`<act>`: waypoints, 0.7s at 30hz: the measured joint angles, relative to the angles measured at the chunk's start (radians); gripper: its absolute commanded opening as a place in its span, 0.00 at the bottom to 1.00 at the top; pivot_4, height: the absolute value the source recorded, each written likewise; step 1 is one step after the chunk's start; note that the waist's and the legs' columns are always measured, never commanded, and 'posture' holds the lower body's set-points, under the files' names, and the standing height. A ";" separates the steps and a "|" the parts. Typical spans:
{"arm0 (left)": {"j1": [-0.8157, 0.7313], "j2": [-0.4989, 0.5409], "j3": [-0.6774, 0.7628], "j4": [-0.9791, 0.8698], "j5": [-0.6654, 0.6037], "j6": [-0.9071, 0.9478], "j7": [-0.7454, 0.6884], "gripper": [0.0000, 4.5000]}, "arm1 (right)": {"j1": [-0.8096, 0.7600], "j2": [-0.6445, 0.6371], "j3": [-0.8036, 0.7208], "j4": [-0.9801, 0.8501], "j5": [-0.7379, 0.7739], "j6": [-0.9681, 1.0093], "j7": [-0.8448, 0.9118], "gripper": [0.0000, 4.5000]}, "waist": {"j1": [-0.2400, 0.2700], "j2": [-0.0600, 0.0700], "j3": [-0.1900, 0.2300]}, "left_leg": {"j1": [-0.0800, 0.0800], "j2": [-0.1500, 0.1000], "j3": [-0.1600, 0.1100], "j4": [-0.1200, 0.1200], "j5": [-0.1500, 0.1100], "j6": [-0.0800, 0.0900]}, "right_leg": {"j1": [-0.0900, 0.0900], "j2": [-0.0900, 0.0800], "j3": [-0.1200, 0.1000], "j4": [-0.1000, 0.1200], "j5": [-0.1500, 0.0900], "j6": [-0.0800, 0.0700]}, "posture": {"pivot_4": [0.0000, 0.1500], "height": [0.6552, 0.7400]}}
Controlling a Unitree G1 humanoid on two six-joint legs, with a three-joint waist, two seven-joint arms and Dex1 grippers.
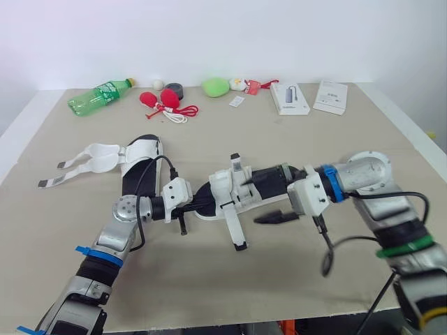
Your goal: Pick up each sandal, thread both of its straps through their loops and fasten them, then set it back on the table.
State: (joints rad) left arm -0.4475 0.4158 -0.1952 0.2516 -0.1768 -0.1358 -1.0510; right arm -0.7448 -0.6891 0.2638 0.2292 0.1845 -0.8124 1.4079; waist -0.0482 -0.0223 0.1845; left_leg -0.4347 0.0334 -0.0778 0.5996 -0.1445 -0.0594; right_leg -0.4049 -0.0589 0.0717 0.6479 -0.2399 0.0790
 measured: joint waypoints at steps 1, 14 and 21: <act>0.001 -0.002 0.000 -0.001 -0.001 0.000 0.000 0.00 | -0.014 0.024 0.002 0.069 -0.025 -0.170 -0.012 0.93 | 0.001 0.000 0.000 | 0.000 0.000 0.000 0.000 0.000 0.000 | 0.000 0.000 0.000 0.000 0.000 0.000 | 1.00 1.00; 0.020 0.003 0.016 -0.019 -0.022 0.035 0.004 0.00 | -0.060 0.058 0.085 0.424 -0.334 -0.792 -0.262 0.93 | -0.002 0.000 0.000 | 0.012 0.000 0.000 -0.007 0.006 -0.004 | 0.009 0.000 0.002 0.001 0.000 -0.009 | 1.00 1.00; 0.020 0.004 0.016 -0.019 -0.020 0.035 0.005 0.00 | -0.060 0.063 0.087 0.420 -0.484 -0.791 -0.383 0.93 | -0.001 0.000 0.000 | 0.013 0.000 0.000 -0.007 0.006 -0.004 | 0.010 0.000 0.002 0.001 0.000 -0.009 | 1.00 1.00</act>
State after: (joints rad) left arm -0.4274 0.4203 -0.1788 0.2326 -0.1971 -0.1012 -1.0456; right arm -0.8048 -0.6256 0.3506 0.6496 -0.2999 -1.6039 1.0245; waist -0.0495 -0.0219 0.1850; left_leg -0.4221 0.0331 -0.0779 0.5928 -0.1386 -0.0638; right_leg -0.3953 -0.0588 0.0739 0.6487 -0.2400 0.0701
